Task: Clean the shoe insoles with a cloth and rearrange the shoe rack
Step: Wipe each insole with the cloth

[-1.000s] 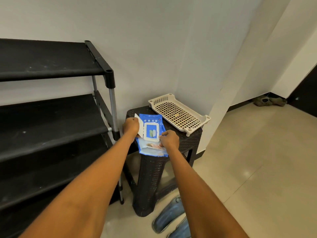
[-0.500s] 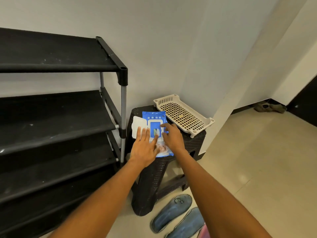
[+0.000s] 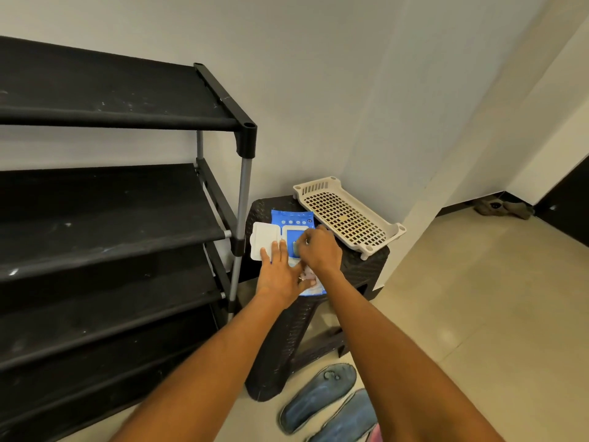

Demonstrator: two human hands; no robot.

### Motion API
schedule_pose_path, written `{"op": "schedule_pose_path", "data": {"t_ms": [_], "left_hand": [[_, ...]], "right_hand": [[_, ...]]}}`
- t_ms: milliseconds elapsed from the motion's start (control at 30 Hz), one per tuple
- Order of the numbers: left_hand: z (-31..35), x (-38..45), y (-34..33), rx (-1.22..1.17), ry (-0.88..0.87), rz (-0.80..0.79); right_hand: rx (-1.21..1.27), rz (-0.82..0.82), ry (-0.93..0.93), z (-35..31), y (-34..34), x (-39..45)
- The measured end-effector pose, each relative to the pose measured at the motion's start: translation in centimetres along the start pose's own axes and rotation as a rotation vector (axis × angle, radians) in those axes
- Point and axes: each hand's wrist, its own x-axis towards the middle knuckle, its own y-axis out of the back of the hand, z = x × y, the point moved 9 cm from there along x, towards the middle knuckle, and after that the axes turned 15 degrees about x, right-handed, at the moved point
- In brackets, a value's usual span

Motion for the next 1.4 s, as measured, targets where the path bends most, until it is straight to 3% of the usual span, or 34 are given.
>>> {"op": "schedule_pose_path", "data": {"t_ms": [133,333,467,567,667,833,1000,1167,1233,1300,1400], "left_hand": [[-0.1,0.2,0.2,-0.001,-0.005,0.01],[0.4,-0.5,0.5,0.003,0.04,0.066],[0.8,-1.3,0.9,0.009,0.033,0.123],[0.3,-1.6,1.2,-0.054,0.057,0.145],[0.2,-1.6,1.6,-0.061,0.044,0.149],[0.8,-1.4,1.6,-0.012,0.021,0.102],[1.0,-1.3,1.2,-0.018,0.05,0.068],[1.1,-1.2,1.1,-0.04,0.046,0.058],[1.1,-1.2,1.2,-0.065,0.044,0.066],[1.0,-1.4,1.4,-0.078,0.048,0.093],[0.9,-1.8,1.8,-0.05,0.056,0.154]], "right_hand": [[0.21,0.03,-0.061,0.3,1.5,0.8],[0.046,-0.176,-0.096,2.2,-1.5,0.0],[-0.005,-0.108,-0.026,1.2,-1.3,-0.2],[0.166,-0.189,0.033,0.1,-1.0,-0.2],[0.392,-0.233,-0.027,0.2,0.0,-0.4],[0.831,-0.033,-0.131,1.5,1.8,-0.4],[1.087,0.249,-0.308,2.9,3.6,0.2],[1.008,0.378,-0.347,3.7,5.2,-0.2],[0.872,0.407,-0.255,3.6,6.3,-0.5],[0.683,0.229,-0.115,2.7,5.6,-0.4],[0.484,-0.173,0.034,1.5,2.1,-1.2]]}}
